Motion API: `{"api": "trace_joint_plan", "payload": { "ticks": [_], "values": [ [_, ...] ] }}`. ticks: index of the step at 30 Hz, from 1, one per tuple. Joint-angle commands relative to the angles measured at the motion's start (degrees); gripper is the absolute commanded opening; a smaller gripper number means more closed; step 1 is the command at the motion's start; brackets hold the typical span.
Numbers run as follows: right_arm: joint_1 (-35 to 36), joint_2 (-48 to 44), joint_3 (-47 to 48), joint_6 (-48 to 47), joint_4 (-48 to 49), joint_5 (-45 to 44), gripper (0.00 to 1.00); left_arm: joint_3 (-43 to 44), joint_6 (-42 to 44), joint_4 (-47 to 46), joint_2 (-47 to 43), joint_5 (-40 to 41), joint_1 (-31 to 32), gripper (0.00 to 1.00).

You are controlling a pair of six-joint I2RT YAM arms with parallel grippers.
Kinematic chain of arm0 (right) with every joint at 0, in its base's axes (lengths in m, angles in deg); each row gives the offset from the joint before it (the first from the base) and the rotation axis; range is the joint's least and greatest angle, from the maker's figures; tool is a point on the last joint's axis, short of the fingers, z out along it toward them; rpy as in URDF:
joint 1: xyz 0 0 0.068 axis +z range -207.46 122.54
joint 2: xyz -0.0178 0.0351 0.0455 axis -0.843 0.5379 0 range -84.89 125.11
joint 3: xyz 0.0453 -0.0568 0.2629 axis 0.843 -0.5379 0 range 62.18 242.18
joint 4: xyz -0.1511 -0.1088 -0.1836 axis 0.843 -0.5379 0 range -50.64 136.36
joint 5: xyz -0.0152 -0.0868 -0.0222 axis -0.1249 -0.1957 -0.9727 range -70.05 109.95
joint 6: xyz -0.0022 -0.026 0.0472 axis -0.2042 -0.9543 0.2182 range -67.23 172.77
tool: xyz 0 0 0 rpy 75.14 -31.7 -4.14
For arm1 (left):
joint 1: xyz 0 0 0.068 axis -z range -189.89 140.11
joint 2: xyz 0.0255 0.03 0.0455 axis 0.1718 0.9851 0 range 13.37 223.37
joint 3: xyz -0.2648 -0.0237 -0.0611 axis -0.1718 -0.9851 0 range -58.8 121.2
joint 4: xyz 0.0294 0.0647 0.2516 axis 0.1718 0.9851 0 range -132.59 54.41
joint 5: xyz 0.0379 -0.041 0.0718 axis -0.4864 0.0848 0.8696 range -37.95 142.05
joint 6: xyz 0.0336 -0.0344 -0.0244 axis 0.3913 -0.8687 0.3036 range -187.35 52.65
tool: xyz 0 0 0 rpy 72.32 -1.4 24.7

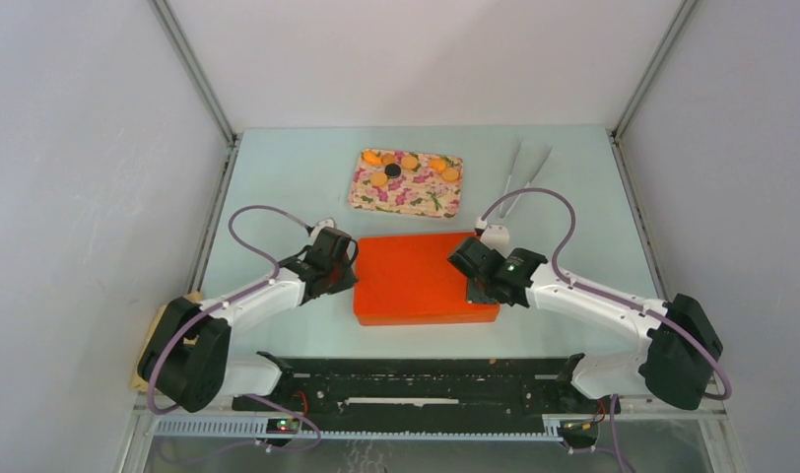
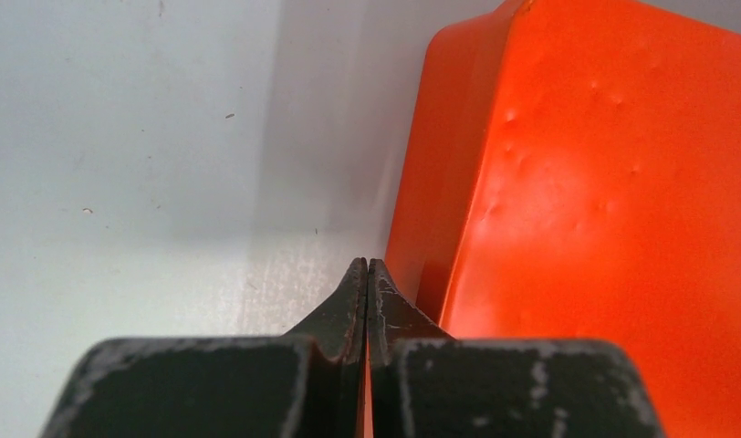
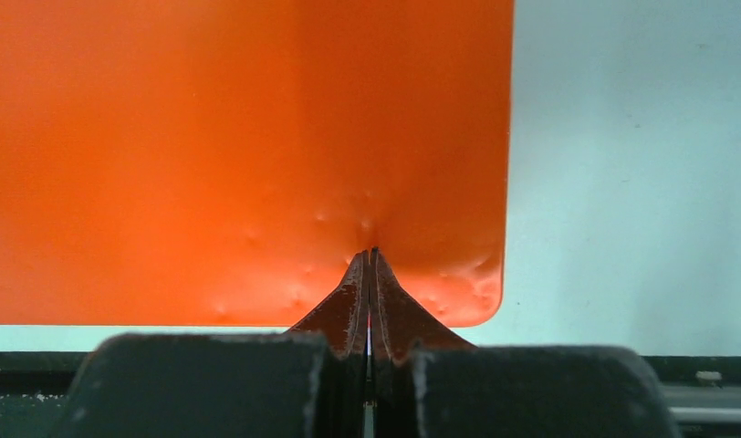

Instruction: Pack the cookies

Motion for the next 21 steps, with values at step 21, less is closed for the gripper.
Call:
{"api": "trace_joint_plan", "payload": {
  "ticks": [21],
  "values": [
    [-0.3,-1.0,12.2,-5.4,-5.5,-16.3,0.08,0.5,2.8,-0.3,-19.8,9.7,1.0,0.01]
  ]
}}
